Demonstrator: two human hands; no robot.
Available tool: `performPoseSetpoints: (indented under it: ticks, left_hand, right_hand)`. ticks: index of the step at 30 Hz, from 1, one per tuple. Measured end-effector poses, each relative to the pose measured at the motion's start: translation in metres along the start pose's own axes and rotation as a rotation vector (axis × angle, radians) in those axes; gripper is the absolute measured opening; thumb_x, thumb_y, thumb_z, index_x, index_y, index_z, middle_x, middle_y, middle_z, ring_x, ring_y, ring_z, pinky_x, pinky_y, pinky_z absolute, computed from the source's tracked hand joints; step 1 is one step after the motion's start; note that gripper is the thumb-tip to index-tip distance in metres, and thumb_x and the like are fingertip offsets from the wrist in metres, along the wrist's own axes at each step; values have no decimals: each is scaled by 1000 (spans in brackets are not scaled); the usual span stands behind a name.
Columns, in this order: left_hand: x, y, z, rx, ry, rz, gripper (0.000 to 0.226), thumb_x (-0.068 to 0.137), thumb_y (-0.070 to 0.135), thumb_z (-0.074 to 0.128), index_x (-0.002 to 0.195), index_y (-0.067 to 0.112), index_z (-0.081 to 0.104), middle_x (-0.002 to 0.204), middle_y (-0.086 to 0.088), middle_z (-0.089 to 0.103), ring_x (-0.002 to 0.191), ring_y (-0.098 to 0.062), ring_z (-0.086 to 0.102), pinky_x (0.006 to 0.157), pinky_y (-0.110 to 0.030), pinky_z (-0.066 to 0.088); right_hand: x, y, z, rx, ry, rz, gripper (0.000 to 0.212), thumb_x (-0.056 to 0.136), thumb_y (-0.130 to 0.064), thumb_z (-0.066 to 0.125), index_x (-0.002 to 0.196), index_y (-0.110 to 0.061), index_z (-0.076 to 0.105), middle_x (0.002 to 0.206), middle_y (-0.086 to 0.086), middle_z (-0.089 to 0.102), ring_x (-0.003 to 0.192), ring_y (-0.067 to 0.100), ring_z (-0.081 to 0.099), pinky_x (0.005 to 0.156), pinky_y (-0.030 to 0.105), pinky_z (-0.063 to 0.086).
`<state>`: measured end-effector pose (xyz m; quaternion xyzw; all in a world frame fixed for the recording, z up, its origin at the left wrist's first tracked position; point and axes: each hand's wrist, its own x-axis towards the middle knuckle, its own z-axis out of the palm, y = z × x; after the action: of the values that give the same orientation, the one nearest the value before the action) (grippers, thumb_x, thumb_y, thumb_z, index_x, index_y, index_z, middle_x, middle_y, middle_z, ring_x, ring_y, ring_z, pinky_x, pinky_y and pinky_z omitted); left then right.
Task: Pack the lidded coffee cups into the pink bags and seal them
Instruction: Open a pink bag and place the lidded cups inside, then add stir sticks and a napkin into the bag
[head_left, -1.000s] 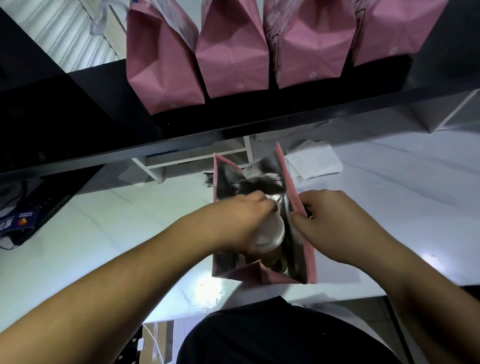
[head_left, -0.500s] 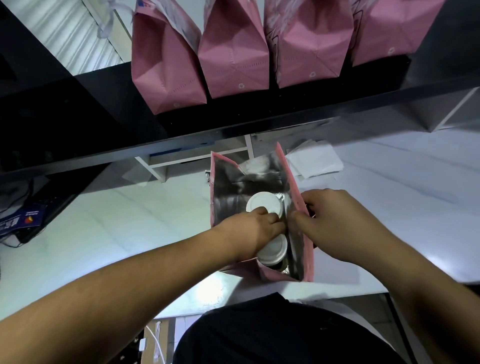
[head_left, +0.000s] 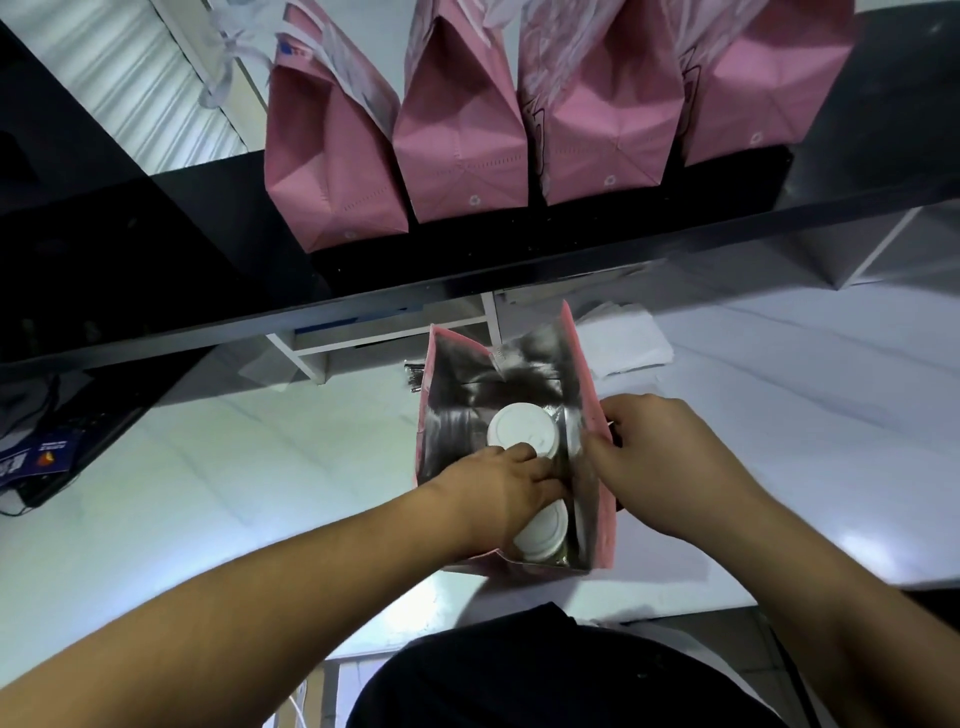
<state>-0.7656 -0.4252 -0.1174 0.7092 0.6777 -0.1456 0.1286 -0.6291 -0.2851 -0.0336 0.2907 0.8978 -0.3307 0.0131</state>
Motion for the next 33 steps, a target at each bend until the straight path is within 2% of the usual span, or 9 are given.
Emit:
performPoseSetpoints:
  ticks: [2, 4, 7, 9, 13, 16, 20, 26, 33]
  left_hand:
    - [-2, -5, -26, -40, 131, 19, 52, 92, 46, 65, 138, 22, 57, 134, 1, 54, 117, -23, 50, 94, -42, 48]
    - [-8, -16, -51, -106, 410, -29, 36, 94, 45, 64, 121, 22, 65, 117, 2, 62, 106, -21, 56, 88, -40, 51]
    - [-23, -50, -71, -229, 735, -273, 16, 98, 43, 55, 105, 32, 63, 102, 12, 61, 97, -12, 53, 84, -29, 44]
    - [-32, -81, -67, -315, 798, -511, 11, 100, 39, 51, 100, 33, 60, 95, 15, 59, 91, -9, 52, 79, -28, 43]
    - [-36, -141, -23, -458, 581, -837, 9, 99, 28, 56, 96, 28, 65, 93, 9, 67, 88, -18, 62, 73, -37, 54]
    - [-23, -160, 7, -443, 355, -862, 18, 98, 25, 54, 104, 28, 70, 103, 4, 72, 94, -24, 66, 78, -38, 58]
    - [9, -172, 29, -443, 217, -840, 22, 99, 24, 53, 109, 29, 71, 108, -4, 73, 96, -28, 65, 74, -33, 53]
    - [60, -184, 56, -458, 124, -855, 22, 97, 17, 55, 107, 25, 73, 97, -5, 68, 81, -26, 60, 66, -30, 42]
    - [85, -202, 95, -431, 182, -770, 24, 99, 17, 53, 118, 21, 67, 110, -6, 68, 95, -27, 63, 81, -37, 55]
  right_hand:
    - [1, 6, -2, 5, 38, 9, 28, 92, -23, 50, 66, -13, 54, 53, 1, 63, 47, 13, 61, 41, 31, 43]
    - [2, 13, -4, 33, 63, 9, 34, 93, -24, 51, 60, -17, 49, 51, -5, 62, 44, 12, 58, 36, 19, 30]
    - [4, 22, -10, 26, 82, 25, 39, 96, -28, 51, 58, -21, 49, 55, -17, 62, 48, 7, 60, 36, 16, 28]
    - [5, 28, -15, 23, 90, 51, 38, 97, -28, 51, 59, -20, 54, 55, -16, 62, 47, 5, 58, 35, 16, 30]
    - [7, 35, -24, 30, 103, 88, 37, 95, -23, 51, 59, -15, 52, 52, -12, 59, 44, 5, 54, 39, 15, 36]
    - [10, 37, -29, -13, 104, 104, 37, 96, -28, 50, 63, -16, 58, 57, -8, 63, 52, 11, 57, 41, 19, 32]
    - [17, 35, -32, -81, 119, 141, 36, 94, -33, 50, 66, -14, 61, 56, 0, 62, 52, 18, 56, 47, 33, 39]
    - [16, 26, -34, -100, 112, 209, 30, 91, -35, 50, 73, -17, 66, 60, -4, 65, 56, 15, 60, 57, 43, 53]
    - [19, 22, -33, -140, 111, 259, 29, 93, -34, 55, 71, -17, 62, 60, -4, 63, 60, 15, 58, 53, 40, 49]
